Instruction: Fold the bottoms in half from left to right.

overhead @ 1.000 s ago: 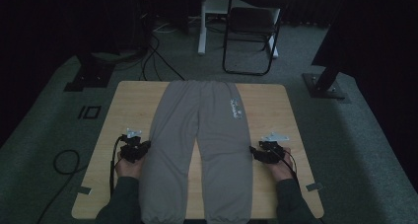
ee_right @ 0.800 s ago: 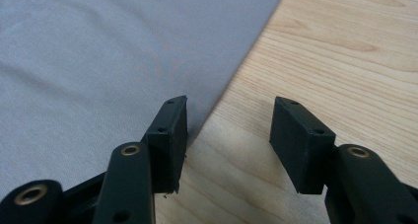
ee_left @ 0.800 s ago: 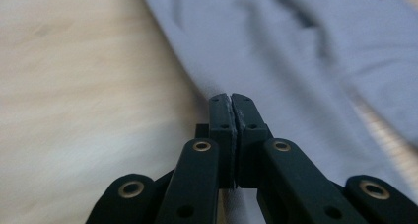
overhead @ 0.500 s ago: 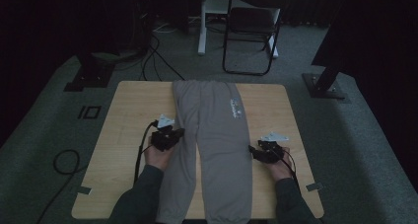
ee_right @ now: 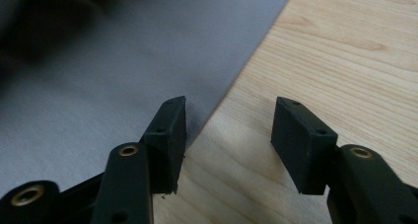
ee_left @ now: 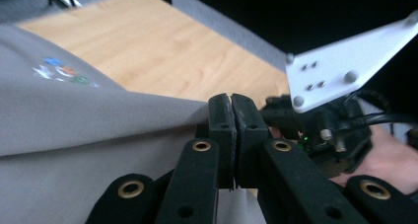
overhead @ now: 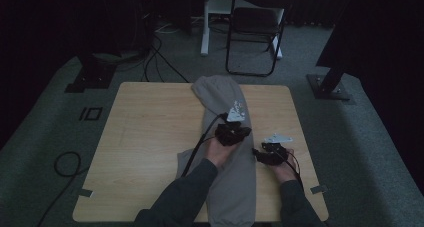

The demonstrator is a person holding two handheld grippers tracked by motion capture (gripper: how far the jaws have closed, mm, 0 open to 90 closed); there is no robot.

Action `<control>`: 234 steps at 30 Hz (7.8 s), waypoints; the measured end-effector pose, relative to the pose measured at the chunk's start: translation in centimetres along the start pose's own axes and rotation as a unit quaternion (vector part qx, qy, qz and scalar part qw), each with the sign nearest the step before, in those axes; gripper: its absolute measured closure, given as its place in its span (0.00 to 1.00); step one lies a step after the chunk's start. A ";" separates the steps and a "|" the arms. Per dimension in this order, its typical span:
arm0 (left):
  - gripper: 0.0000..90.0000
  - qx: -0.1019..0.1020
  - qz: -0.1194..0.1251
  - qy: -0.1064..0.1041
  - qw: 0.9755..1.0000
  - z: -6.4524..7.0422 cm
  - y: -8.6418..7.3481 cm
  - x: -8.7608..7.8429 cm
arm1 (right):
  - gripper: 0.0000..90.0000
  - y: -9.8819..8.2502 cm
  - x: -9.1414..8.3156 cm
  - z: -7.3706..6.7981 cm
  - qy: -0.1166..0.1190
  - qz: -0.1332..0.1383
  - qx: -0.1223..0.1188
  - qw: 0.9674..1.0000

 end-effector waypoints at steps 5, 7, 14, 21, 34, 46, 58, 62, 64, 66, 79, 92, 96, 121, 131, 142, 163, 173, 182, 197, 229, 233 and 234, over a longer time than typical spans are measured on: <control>0.76 -0.003 -0.024 -0.002 1.000 -1.4 -1.5 -0.2 | 0.47 0.0 -0.3 0.6 -0.007 -0.016 0.006 1.000; 0.75 -0.005 -0.022 0.006 1.000 -2.0 -1.8 -0.6 | 0.47 0.1 -0.4 0.7 -0.014 -0.015 0.011 1.000; 0.74 -0.035 -0.042 0.066 0.996 -6.3 -4.5 -2.6 | 0.51 2.1 -1.2 -0.5 -0.033 0.036 0.011 0.999; 0.76 -0.028 -0.115 0.113 0.987 -8.6 -9.2 -0.1 | 0.58 3.3 1.8 -2.6 -0.054 -0.006 -0.020 0.998; 0.89 -0.045 -0.089 0.145 0.984 -9.6 -10.8 -2.2 | 0.72 3.5 3.0 -3.8 -0.042 -0.020 -0.022 0.999; 0.87 -0.085 -0.076 0.189 0.975 -15.0 -9.9 -2.5 | 0.72 6.5 6.6 -4.0 -0.041 -0.013 0.003 0.999; 0.73 -0.050 -0.094 0.118 0.987 -12.0 -11.6 -5.2 | 0.60 6.0 5.3 -4.0 -0.041 -0.039 0.007 0.998; 0.71 -0.039 -0.066 0.131 0.988 -11.3 -12.1 -8.0 | 0.59 4.9 4.0 -3.3 -0.043 -0.044 0.008 0.998; 0.69 -0.041 -0.060 0.155 0.985 -11.5 -12.5 -9.3 | 0.60 4.4 3.5 -2.8 -0.044 -0.043 0.013 0.998; 0.67 -0.059 -0.059 0.172 0.982 -12.2 -12.9 -10.3 | 0.61 4.0 3.1 -2.6 -0.046 -0.042 0.015 0.998; 0.58 -0.129 -0.061 0.186 0.972 -14.4 -14.4 -9.2 | 0.60 2.9 1.0 -2.6 -0.036 -0.004 0.024 0.999; 0.92 -0.089 -0.055 0.151 0.983 -11.7 -13.5 -8.6 | 0.61 2.2 0.0 -1.9 -0.042 0.001 0.038 0.998; 0.92 -0.056 -0.050 0.128 0.989 -9.4 -12.7 -8.7 | 0.61 2.2 -0.1 -2.0 -0.041 0.003 0.036 0.998; 0.69 0.016 -0.053 0.045 0.997 -4.0 -13.4 -9.4 | 0.57 2.0 -1.5 -8.3 0.072 0.016 -0.009 0.997; 0.71 0.007 -0.094 0.067 0.993 -4.8 -14.6 -5.9 | 0.57 1.6 1.3 -10.3 0.049 -0.021 -0.064 0.997; 0.71 -0.006 -0.077 0.087 0.993 -7.0 -12.0 -2.4 | 0.57 3.3 3.5 -6.5 0.017 -0.004 -0.029 0.999; 0.61 0.023 -0.065 0.053 0.996 -2.6 -15.2 -8.7 | 0.59 1.3 -2.1 -10.7 0.102 0.037 -0.125 0.986; 0.74 0.045 -0.094 0.071 0.992 -1.9 -15.9 -6.9 | 0.71 -0.1 -0.4 -11.1 0.127 -0.012 -0.148 0.981; 0.86 0.054 -0.073 0.036 0.995 -0.3 -14.7 -8.2 | 0.80 -0.7 -2.9 -10.7 0.137 -0.007 -0.146 0.980; 0.68 0.092 -0.091 -0.024 0.991 3.5 -15.5 -6.9 | 0.80 -5.7 -8.6 -9.8 0.146 -0.007 -0.124 0.981; 0.65 0.098 -0.074 -0.007 0.992 2.4 -15.0 -10.9 | 0.60 -4.5 -8.9 -11.0 0.191 0.011 -0.114 0.975; 0.65 0.073 -0.060 0.057 0.994 -1.0 -13.8 -10.0 | 0.57 -2.8 -7.4 -9.5 0.145 0.031 -0.092 0.985; 0.65 0.063 -0.057 0.070 0.994 -2.0 -13.6 -9.5 | 0.56 -2.3 -6.8 -9.1 0.133 0.034 -0.087 0.987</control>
Point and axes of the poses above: each handheld gripper's, and its own axes: x roughly forward along the jaws, y roughly out of its top, z roughly to its right, the point moved 1 cm from there along x, roughly forward along the jaws
